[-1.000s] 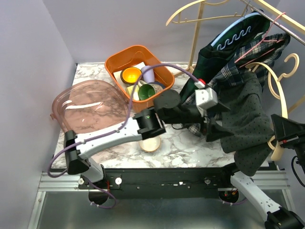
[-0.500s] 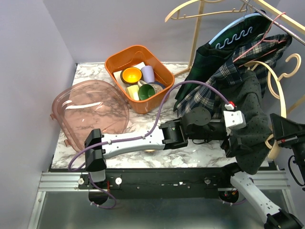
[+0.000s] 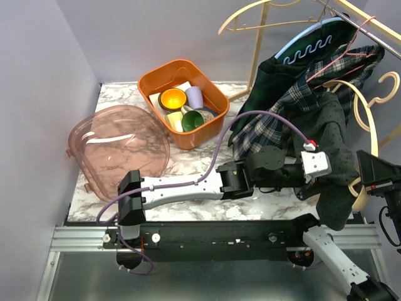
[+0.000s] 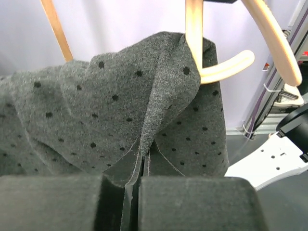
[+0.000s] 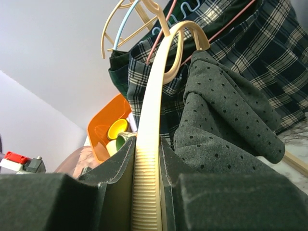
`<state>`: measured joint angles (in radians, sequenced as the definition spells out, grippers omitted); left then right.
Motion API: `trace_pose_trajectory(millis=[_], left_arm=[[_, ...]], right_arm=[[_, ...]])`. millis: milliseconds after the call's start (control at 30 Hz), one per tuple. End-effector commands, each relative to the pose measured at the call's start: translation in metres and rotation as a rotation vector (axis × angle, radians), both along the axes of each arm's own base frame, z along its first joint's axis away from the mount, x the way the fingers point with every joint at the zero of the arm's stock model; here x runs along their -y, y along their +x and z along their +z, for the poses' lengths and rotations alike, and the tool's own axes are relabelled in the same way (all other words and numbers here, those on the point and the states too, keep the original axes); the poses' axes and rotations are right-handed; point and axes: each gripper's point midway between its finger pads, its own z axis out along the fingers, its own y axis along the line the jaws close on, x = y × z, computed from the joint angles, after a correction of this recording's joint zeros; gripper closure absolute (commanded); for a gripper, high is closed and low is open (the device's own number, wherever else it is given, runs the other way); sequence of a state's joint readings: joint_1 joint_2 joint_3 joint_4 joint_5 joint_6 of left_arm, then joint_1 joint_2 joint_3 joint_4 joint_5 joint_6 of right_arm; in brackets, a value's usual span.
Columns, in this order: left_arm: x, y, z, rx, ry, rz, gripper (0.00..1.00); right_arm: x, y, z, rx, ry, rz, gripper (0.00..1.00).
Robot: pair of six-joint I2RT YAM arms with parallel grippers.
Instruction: Remove the skirt from the hanger
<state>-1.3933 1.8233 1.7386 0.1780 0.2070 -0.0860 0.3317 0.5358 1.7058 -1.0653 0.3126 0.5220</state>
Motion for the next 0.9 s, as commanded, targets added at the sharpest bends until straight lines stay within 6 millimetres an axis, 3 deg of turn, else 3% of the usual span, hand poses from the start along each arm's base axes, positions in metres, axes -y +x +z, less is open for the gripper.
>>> trace_pose_trajectory(millis=[0,33,100,200,433,533,567,600,733,800,833,867], left_arm=[[-0.025,-0.004,0.030,-0.010,-0.007,0.025,1.00],[-0.038,-0.003,0.044,-0.013,-0.024,0.040,1.00],[-0.051,-0.004,0.049,-0.024,-0.022,0.051,1.00],[-0.079,-0.008,0.078,-0.025,-0.051,0.057,1.00],[-0.154,-0.008,0.143,-0.014,-0.165,0.124,1.00],[-0.185,0.012,0.160,0.017,-0.169,0.259,1.00],[-0.199,0.017,0.176,0.028,-0.194,0.303,1.00],[-0.212,0.031,0.182,0.035,-0.196,0.390,1.00],[-0.274,0.051,0.213,0.075,-0.256,0.562,1.00],[-0.294,0.056,0.218,0.081,-0.273,0.615,1.00],[-0.314,0.059,0.227,0.084,-0.305,0.657,1.00],[-0.319,0.064,0.223,0.092,-0.297,0.691,1.00]], right_arm=[[0.018,-0.008,0.036,0.152,0.028,-0.085,0.99],[0.021,-0.006,0.034,0.146,0.014,-0.104,0.99],[0.029,-0.001,0.027,0.118,0.004,-0.156,0.99],[0.038,-0.001,0.023,0.105,-0.004,-0.209,0.99],[0.046,-0.002,0.026,0.101,-0.011,-0.248,0.99],[0.047,0.000,0.026,0.094,-0.018,-0.257,0.99],[0.047,-0.001,0.027,0.095,-0.016,-0.259,0.99],[0.048,-0.001,0.027,0.097,-0.015,-0.260,0.99],[0.048,-0.003,0.030,0.107,-0.004,-0.261,0.99],[0.049,-0.004,0.030,0.107,0.001,-0.264,0.99],[0.049,-0.003,0.030,0.105,0.004,-0.263,0.99],[0.048,-0.003,0.030,0.104,0.007,-0.262,0.99]])
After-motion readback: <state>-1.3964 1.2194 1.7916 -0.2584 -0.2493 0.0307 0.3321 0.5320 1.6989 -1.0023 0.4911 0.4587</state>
